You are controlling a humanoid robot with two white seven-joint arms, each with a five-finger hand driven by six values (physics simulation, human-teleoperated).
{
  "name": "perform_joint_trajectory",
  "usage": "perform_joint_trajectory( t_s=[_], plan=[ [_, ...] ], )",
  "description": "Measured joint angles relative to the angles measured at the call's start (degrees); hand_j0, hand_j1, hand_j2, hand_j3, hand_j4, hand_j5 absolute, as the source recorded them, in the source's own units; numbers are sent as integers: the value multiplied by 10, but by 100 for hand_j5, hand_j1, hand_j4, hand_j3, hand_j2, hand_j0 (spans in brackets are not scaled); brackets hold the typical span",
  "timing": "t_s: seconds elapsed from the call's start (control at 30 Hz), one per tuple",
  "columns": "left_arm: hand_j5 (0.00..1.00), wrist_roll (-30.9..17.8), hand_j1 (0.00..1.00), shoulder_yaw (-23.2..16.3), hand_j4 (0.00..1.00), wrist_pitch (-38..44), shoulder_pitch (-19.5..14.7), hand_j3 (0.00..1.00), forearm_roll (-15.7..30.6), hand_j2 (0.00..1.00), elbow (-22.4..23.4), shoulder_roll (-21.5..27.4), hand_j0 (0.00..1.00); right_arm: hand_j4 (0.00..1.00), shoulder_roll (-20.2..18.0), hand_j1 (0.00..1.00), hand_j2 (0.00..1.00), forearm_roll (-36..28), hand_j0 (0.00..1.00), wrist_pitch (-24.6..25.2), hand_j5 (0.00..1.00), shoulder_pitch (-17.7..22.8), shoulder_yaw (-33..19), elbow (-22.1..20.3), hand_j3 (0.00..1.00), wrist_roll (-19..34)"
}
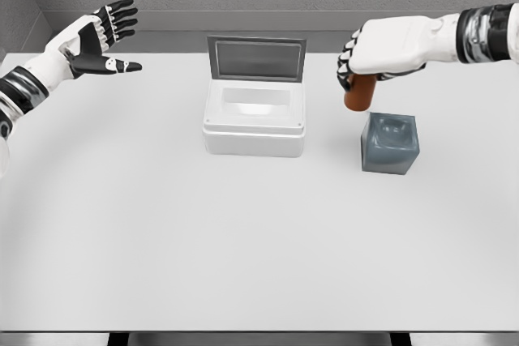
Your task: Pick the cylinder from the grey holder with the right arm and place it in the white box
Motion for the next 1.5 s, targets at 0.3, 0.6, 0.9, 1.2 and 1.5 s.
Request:
perform_joint_trajectory(
  t_s=[0.3,0.6,0.9,1.2,1.5],
  plan=[
    [100,0,100,1,100,0,-2,100,0,100,0,0,100,52,31,52,52,1,52,0,52,-5,1,13,52,0],
    [100,0,100,3,100,0,-1,100,0,100,0,2,100,52,62,52,52,1,52,0,52,-11,1,32,52,0],
    [100,0,100,3,100,0,1,100,0,100,-1,2,100,52,88,52,52,1,52,0,52,-17,1,40,52,0],
    [100,0,100,4,100,0,-1,100,0,100,-1,2,100,52,119,52,52,1,52,0,52,-17,1,65,52,0],
    [100,0,100,4,100,0,0,100,0,100,-1,2,100,52,154,52,52,3,52,0,52,-18,1,110,52,0]
  ],
)
